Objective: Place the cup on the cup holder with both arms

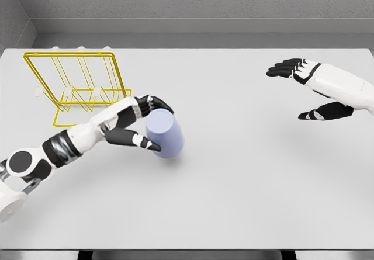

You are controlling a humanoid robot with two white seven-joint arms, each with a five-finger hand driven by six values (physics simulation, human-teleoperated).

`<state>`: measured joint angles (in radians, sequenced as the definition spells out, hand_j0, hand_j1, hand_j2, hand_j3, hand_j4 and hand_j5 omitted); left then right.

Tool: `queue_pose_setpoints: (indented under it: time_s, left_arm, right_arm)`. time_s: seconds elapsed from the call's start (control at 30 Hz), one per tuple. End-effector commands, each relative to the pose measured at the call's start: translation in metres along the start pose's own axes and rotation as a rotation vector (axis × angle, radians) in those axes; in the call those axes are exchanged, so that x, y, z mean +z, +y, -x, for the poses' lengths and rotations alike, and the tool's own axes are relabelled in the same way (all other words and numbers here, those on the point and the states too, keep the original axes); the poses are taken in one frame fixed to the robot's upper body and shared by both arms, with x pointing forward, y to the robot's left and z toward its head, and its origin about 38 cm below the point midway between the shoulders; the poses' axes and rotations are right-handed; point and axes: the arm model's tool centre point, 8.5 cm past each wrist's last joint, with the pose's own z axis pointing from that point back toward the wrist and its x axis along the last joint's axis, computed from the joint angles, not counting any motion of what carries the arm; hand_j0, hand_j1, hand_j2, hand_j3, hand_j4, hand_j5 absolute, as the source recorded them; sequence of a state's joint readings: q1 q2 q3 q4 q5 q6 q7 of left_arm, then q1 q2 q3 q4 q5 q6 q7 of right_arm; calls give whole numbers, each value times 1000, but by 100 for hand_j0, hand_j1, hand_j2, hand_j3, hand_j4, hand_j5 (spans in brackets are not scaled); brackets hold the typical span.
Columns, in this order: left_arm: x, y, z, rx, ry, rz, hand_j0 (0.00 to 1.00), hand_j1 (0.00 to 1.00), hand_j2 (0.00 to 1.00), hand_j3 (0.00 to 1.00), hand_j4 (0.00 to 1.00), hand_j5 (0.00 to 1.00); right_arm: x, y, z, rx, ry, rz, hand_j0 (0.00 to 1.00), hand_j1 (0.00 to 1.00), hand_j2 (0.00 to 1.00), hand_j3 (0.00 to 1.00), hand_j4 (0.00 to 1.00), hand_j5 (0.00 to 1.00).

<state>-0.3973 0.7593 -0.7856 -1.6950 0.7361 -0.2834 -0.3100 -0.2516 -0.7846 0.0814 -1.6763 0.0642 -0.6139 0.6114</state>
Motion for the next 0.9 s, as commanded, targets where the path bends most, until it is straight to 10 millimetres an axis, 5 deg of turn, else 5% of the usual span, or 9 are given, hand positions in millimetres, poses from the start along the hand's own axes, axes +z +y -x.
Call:
queue_pose_setpoints:
  time_s: [0.0,0.87]
  left_arm:
    - [3,6,-5,-5,-6,-14,58,58,58,58,58,58]
    - [34,51,-51,-72,-63,-107,58,58,58,58,58,58]
  right_arm:
    - [0,-1,0,-6,-1,4,100,100,100,100,100,100]
    - [0,-1,0,-6,-1,4,100,100,100,100,100,100]
